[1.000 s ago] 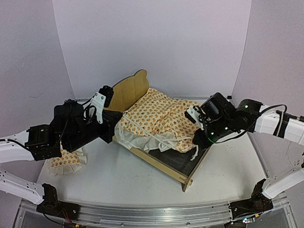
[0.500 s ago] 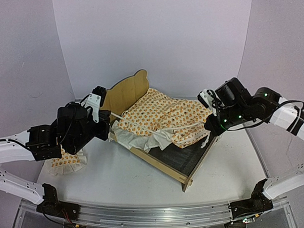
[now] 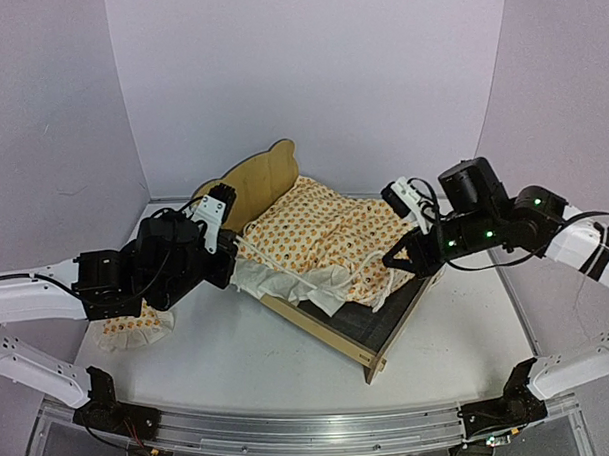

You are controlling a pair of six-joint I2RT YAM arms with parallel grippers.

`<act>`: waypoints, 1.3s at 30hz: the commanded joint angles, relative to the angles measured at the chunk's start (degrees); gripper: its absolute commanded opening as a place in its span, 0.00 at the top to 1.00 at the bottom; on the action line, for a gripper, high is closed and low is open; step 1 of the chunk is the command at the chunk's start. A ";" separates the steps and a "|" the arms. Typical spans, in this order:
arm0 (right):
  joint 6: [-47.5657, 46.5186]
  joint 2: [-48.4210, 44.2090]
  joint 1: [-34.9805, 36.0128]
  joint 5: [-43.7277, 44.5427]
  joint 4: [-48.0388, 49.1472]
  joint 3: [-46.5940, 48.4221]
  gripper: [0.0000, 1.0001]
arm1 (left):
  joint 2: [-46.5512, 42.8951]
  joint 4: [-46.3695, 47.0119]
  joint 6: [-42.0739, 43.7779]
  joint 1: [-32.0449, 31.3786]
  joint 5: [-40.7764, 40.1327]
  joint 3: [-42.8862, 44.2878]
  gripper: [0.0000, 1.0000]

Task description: Set up the pet bed

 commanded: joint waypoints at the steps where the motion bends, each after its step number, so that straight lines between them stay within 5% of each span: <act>1: 4.43 6.63 0.43 -10.73 12.33 -3.72 1.00 | 0.62 2.72 3.30 1.25 -1.47 4.68 1.00; 17: -0.16 12.72 4.32 -8.15 13.04 -7.09 1.00 | 1.36 2.64 1.91 1.79 0.75 4.41 1.00; 28: -8.37 9.09 4.35 4.55 7.04 -3.27 1.00 | 1.10 2.64 0.31 1.86 1.90 3.72 1.00; 39: -1.14 13.49 4.77 -6.76 16.31 -7.93 1.00 | 0.75 2.68 -0.63 1.94 2.52 3.19 1.00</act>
